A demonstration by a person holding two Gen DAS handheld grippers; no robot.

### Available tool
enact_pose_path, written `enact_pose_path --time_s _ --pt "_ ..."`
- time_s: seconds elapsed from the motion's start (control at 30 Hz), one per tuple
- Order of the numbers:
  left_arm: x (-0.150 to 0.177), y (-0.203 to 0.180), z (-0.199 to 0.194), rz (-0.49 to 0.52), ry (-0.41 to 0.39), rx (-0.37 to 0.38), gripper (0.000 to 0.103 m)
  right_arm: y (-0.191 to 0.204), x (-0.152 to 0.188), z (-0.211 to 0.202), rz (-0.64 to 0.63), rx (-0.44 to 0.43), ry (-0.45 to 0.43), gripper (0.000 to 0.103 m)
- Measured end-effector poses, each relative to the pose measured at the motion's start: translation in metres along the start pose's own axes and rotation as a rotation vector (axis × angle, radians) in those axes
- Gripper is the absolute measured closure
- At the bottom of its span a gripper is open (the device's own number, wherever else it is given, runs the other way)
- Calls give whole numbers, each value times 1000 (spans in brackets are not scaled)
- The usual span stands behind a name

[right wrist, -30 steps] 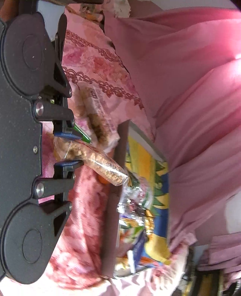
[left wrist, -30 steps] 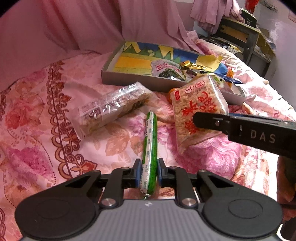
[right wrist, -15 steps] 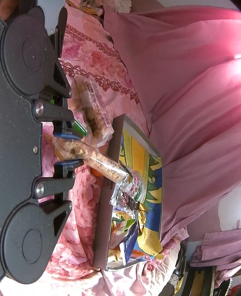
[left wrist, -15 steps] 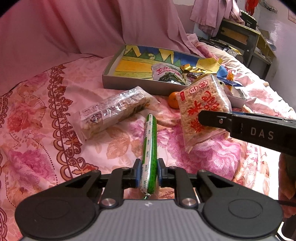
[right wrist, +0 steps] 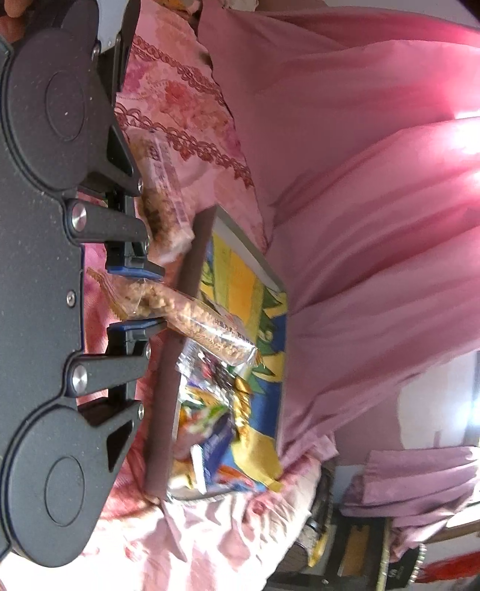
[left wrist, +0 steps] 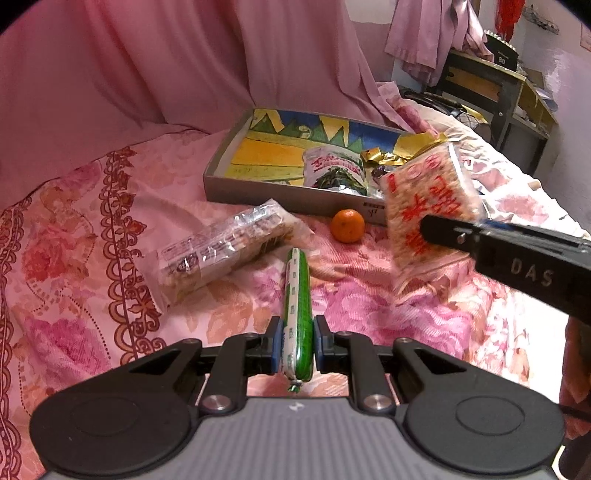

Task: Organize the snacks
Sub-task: 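Carry the green stick pack and rice cracker bag over the tray with both tools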

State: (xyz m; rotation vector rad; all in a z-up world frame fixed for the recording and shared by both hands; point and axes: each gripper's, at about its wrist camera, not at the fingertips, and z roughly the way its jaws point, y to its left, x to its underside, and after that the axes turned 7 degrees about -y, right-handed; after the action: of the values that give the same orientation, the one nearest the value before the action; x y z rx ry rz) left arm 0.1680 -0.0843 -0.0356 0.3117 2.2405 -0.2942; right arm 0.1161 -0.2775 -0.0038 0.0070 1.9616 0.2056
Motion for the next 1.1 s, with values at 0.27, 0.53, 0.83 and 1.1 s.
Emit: enact_pose_path --time_s 0.27,0.53,0.83,1.1 --pt "-17 -18 -1 -5 -26 -19 85 -18 -19 -18 -39 68 -115 79" --pt "-47 -26 12 -83 -21 -19 85 -45 -40 -10 -51 83 -182 79" --pt "-52 -32 -9 -145 -63 -55 85 -86 -39 12 66 82 -163 79" --pt "-84 -50 -2 -111 -188 -39 85 -87 -46 33 71 22 -179 79"
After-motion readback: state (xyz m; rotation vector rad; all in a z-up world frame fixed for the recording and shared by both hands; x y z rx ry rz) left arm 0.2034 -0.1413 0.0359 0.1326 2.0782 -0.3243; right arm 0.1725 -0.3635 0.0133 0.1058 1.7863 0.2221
